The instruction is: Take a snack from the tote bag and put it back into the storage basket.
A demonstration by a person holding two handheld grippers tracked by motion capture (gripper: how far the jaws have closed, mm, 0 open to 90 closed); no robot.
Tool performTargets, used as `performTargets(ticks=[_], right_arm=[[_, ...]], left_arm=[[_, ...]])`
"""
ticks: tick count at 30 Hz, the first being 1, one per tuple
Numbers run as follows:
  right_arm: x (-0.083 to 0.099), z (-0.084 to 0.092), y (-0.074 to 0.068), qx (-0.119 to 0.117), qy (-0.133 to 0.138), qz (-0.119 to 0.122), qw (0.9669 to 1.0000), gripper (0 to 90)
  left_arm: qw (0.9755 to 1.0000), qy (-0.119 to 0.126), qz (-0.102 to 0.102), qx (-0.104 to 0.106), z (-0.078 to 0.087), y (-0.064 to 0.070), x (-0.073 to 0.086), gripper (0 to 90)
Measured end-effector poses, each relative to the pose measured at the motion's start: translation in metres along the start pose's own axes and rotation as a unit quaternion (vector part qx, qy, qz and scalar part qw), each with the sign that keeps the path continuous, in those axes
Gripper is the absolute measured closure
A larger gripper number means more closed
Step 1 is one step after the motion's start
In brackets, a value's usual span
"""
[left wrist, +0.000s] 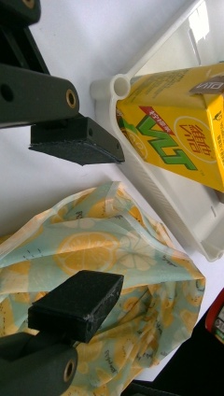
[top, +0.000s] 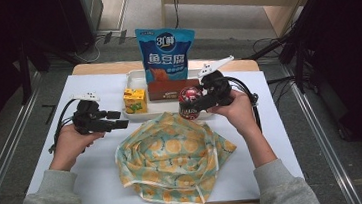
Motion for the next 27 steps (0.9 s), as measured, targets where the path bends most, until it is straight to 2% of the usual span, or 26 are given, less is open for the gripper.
performTargets(ticks=[6, 27], right_arm=[[-0.005, 0.000, 0.008, 0.004, 0.006, -0.004, 1.0000, 26.0], [-0.010, -0.014, 0.031, 0.024, 0.001, -0.023, 0.9995, 26.0]], left_arm=[[1.0000, 0.000, 0.000, 0.002, 0.000, 0.000, 0.000, 35.4], [1.0000, -0.001, 0.002, 0.005, 0.004, -0.001, 0.001, 35.2]])
Point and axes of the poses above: each handheld gripper's, and its own axes: z roughly backward along the jaws, x roughly out of its underside, y roughly to its right, the point moved 8 cm from there along -z, roughly forward along the jaws, and after that the axes turned 13 degrees about -y, right-handed, at the moved point
